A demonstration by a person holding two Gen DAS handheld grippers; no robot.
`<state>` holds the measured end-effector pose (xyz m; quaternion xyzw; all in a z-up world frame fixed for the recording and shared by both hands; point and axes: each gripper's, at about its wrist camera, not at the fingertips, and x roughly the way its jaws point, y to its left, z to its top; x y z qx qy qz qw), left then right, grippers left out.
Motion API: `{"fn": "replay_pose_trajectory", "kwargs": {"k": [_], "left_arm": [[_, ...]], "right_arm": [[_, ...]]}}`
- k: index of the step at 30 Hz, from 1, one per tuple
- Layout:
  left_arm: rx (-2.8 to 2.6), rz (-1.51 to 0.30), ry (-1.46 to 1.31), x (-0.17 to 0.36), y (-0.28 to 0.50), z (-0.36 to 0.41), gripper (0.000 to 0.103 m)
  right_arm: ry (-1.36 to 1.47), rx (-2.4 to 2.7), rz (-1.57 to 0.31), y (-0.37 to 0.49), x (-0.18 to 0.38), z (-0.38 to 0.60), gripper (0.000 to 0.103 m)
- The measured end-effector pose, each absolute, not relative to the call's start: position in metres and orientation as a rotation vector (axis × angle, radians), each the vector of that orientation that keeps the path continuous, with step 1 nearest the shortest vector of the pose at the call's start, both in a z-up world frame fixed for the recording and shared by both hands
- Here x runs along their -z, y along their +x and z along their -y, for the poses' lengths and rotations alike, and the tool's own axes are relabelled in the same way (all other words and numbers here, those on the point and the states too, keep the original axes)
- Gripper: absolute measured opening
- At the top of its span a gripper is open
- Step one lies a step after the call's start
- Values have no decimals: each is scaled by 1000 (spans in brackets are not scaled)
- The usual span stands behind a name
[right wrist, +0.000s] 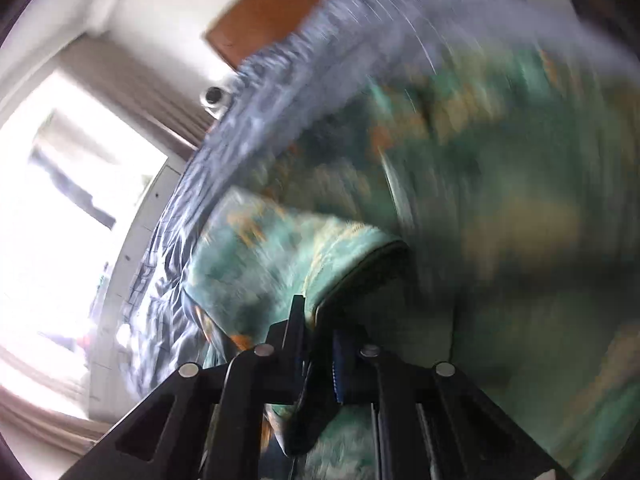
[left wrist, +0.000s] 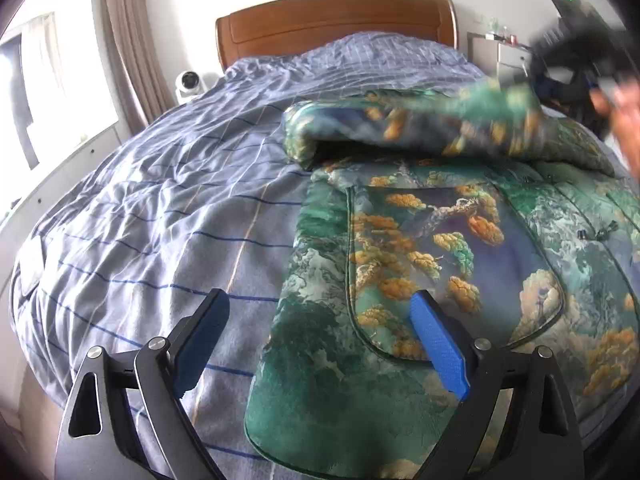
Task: Fold large clothes
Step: 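Grasp the jacket side edge with the right tool, then fold the held jacket side over toward the placket with the right tool, then release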
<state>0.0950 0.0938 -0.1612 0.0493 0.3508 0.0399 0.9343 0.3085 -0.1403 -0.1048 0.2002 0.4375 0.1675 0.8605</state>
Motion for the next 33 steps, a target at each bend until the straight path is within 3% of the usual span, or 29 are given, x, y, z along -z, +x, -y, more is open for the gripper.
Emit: {"fn": "replay_pose_trajectory", "kwargs": {"k": [6, 14, 16, 18, 25, 27, 33], "left_arm": [[-74, -716, 112, 163, 97, -92, 93], [-56, -740, 91, 167, 102, -94, 93], [-51, -753, 78, 169, 105, -95, 94], [-49, -762, 67, 169, 106, -97, 95], [-54, -803, 4, 157, 113, -102, 95], [-44, -811, -8, 148, 120, -102, 95], [34, -769, 33, 95, 171, -85, 99]], "right_arm": [[249, -255, -817, 394, 61, 158, 11], [238, -149, -938, 454, 135, 192, 12], [255, -142, -963, 458, 148, 194, 20], [284, -124, -980, 455, 156, 200, 49], [112, -248, -791, 408, 108, 188, 49], [40, -359, -769, 394, 101, 171, 39], [-79, -335, -982, 399, 165, 152, 30]]}}
